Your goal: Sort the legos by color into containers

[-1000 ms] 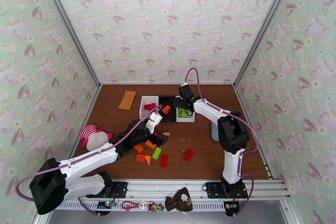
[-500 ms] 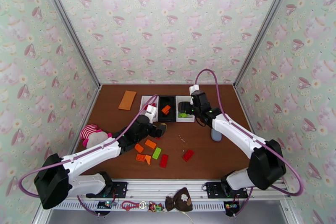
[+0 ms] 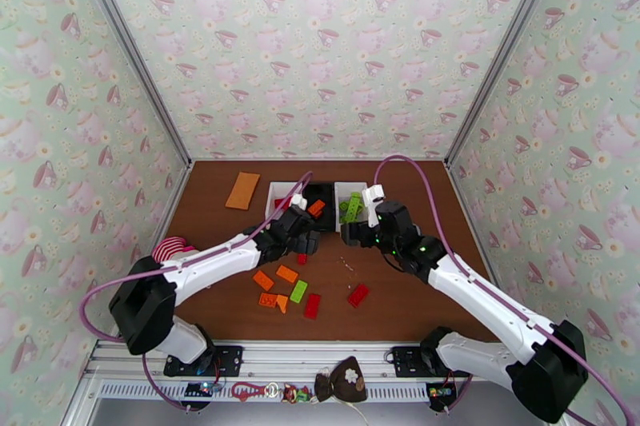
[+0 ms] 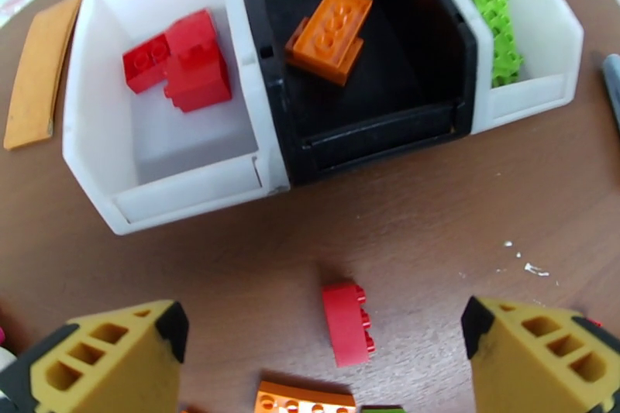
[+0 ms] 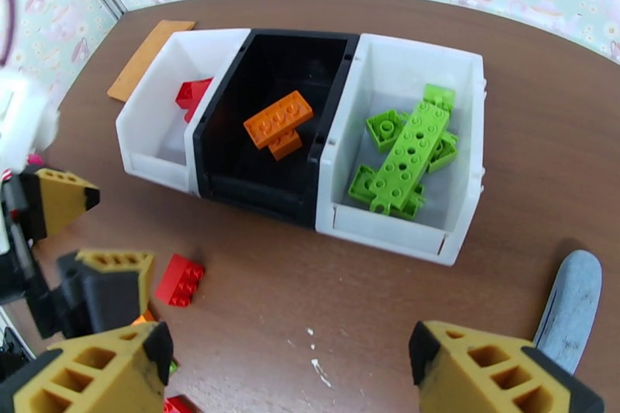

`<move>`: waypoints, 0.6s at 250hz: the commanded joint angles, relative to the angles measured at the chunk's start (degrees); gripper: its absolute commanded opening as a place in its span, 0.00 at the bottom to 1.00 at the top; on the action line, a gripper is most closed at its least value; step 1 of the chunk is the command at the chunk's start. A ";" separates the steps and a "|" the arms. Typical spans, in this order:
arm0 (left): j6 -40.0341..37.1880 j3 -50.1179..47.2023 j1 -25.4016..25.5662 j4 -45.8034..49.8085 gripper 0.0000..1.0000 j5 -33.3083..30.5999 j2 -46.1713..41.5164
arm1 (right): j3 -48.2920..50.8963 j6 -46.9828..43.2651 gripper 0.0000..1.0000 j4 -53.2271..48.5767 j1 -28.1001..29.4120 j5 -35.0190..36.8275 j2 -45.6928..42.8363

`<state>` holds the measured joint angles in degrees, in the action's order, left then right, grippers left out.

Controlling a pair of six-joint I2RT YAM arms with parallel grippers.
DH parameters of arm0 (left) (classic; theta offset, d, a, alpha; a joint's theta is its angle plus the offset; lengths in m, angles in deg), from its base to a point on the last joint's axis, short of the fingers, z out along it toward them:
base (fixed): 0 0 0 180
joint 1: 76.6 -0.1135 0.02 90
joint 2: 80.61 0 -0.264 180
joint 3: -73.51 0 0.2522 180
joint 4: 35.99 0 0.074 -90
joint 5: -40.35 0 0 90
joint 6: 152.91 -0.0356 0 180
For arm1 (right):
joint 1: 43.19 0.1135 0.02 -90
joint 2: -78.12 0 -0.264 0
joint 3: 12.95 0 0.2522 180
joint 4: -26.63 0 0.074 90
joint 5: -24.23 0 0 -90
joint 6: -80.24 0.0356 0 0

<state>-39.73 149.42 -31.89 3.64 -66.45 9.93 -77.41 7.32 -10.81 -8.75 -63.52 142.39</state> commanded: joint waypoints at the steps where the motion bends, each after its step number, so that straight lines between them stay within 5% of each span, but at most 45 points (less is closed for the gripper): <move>1: 4.08 2.91 0.07 6.53 0.92 0.65 3.22 | 0.62 -1.53 0.86 -2.94 0.30 -0.60 -0.81; 150: 7.40 6.61 -0.31 7.79 0.70 4.57 15.53 | -0.28 -3.08 0.86 -2.42 0.37 0.31 2.29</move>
<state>-32.82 154.54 -31.89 10.35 -63.54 24.53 -77.21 5.39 -12.78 -8.73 -63.48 144.42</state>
